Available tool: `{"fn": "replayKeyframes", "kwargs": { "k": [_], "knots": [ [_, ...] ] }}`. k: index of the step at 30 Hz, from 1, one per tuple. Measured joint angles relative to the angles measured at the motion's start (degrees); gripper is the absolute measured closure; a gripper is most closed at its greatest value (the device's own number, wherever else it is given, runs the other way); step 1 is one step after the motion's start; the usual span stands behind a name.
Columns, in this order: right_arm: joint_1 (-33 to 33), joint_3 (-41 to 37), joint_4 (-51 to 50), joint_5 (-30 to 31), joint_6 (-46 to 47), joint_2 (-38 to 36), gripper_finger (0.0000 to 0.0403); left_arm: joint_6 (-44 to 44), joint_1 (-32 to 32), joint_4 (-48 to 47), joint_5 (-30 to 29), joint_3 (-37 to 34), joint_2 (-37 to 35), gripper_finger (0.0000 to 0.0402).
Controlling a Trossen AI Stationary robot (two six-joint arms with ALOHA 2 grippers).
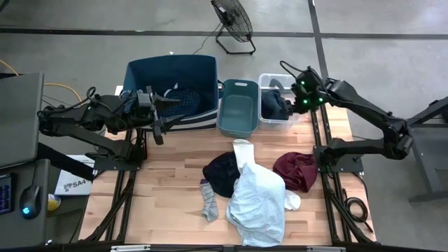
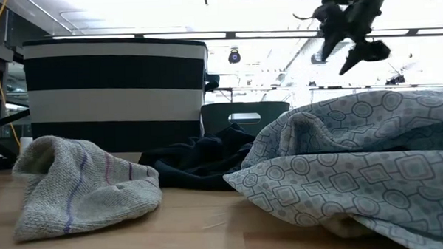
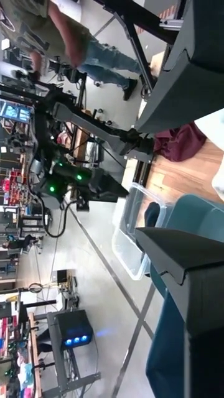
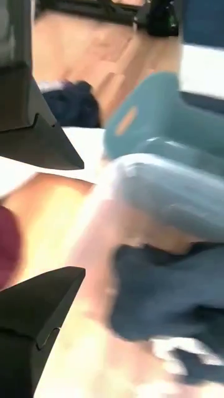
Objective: Pick & Place Cloths
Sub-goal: Put the red underwear into the transparent bin
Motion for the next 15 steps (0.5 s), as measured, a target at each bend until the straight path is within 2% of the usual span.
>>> {"fn": "replayKeyframes", "kwargs": {
  "k": [3,9,15],
  "knots": [
    [1.0,0.0,-6.2,-2.5,4.1,-1.1,0.0145,0.0,0.0,-1.0,0.2,0.0,0.0,0.0146],
    [7.2,0.0,-18.0,-1.8,9.2,-1.5,0.0145,0.0,0.0,-1.4,0.2,0.0,0.0,0.0146],
    [16.6,0.0,-21.7,0.7,18.5,-1.5,0.0145,0.0,0.0,-1.4,0.1,0.0,0.0,0.0146]
  ]
}}
